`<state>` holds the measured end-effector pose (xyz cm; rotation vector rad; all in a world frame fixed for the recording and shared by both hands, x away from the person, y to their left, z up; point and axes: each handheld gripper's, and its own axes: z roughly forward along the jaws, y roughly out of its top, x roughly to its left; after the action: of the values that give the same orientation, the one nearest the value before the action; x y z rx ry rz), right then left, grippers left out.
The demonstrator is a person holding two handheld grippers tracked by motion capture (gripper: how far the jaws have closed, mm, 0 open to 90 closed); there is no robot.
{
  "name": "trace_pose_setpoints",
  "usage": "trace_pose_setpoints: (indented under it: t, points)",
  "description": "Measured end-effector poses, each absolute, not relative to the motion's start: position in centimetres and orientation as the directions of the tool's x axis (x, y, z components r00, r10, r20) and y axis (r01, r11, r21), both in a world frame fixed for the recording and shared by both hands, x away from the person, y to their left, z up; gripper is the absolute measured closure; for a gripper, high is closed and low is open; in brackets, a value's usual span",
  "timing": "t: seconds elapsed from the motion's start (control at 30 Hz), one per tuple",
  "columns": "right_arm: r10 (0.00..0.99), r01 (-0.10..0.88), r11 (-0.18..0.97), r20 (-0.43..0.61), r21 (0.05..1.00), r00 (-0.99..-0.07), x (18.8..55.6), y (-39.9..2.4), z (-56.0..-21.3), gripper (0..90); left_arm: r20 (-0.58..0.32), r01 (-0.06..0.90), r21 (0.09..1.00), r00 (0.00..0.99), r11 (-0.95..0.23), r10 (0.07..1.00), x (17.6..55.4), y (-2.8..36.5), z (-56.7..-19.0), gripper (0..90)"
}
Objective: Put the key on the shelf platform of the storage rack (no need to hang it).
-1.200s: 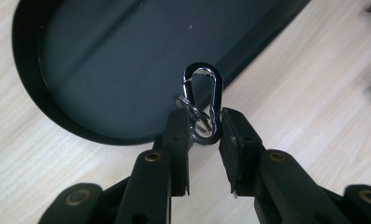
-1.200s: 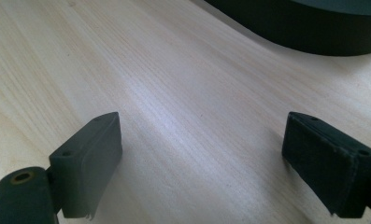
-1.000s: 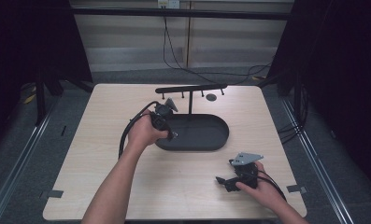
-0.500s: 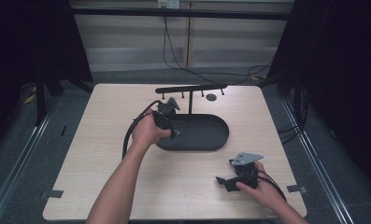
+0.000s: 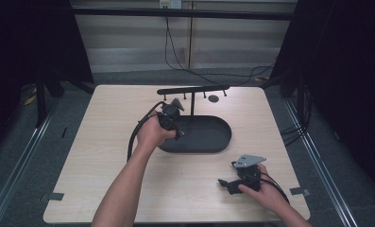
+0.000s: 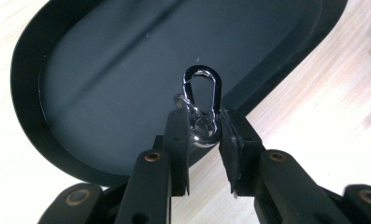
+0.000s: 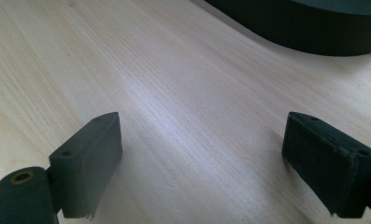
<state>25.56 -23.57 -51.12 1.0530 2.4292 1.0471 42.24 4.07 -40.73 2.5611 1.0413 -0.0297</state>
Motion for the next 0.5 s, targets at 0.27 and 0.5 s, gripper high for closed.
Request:
trace_pose_setpoints:
  t: [0.27,0.5]
  points:
    - [0.724,0.510,0.467,0.020,0.722,-0.690,25.56,-23.57,-51.13,11.9,-0.157,0.674,0.339,0.728,-0.656,0.667,42.40,3.50,-41.23,73.1]
    - [0.724,0.511,0.466,0.021,0.722,-0.690,25.56,-23.57,-51.13,12.0,-0.145,0.673,0.347,0.727,-0.654,0.671,42.51,3.14,-41.73,73.1]
